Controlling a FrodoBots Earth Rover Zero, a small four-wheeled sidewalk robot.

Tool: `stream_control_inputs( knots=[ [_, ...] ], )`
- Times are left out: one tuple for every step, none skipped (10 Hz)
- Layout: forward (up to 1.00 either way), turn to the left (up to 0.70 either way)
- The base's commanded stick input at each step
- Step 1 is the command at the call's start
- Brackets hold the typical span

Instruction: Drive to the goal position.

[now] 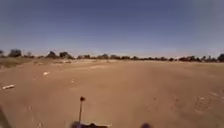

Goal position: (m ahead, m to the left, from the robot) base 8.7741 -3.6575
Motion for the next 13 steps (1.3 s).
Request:
stream_control_inputs(
  knots=[
    [0.7, 0.0],
    [0.7, 0.0],
    [0.7, 0.0],
    [0.7, 0.0],
    [0.7, 0.0],
    [0.7, 0.0],
    [0.7, 0.0],
    [0.7, 0.0],
    [0.7, 0.0],
    [0.7, 0.0],
    [0.7, 0.0],
    [0.7, 0.0],
    [0.7, 0.0]
  ],
)
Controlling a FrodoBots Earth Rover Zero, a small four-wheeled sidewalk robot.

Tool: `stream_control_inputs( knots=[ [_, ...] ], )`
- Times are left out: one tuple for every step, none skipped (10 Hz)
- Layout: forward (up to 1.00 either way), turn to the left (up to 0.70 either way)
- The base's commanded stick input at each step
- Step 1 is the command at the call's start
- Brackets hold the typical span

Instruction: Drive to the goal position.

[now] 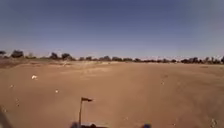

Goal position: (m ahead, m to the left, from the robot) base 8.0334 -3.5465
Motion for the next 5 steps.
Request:
stream_control_inputs(
  knots=[
    [0.7, 0.0],
    [0.7, 0.0],
    [0.7, 0.0],
    [0.7, 0.0],
    [0.7, 0.0]
  ],
)
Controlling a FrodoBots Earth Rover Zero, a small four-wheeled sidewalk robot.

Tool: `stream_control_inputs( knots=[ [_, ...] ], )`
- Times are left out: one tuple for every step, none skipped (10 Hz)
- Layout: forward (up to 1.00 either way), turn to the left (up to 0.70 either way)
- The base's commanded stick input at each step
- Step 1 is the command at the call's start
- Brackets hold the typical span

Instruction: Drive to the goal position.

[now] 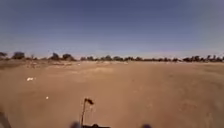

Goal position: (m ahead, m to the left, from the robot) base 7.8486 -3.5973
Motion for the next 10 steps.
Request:
stream_control_inputs(
  knots=[
    [0.7, 0.0],
    [0.7, 0.0],
    [0.7, 0.0],
    [0.7, 0.0],
    [0.7, 0.0],
    [0.7, 0.0],
    [0.7, 0.0],
    [0.7, 0.0],
    [0.7, 0.0],
    [0.7, 0.0]
  ],
)
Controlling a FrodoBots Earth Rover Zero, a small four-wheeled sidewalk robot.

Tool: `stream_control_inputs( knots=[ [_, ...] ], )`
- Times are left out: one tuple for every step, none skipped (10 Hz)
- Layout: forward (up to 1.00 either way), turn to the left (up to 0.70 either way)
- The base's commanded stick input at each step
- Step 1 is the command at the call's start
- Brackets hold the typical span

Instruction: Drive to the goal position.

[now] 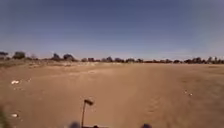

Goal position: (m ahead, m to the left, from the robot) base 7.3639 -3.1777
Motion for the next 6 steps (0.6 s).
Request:
stream_control_inputs(
  knots=[
    [0.7, 0.0],
    [0.7, -0.08],
    [0.7, -0.35],
    [0.7, -0.35],
    [0.7, -0.35],
    [0.7, -0.35]
  ],
)
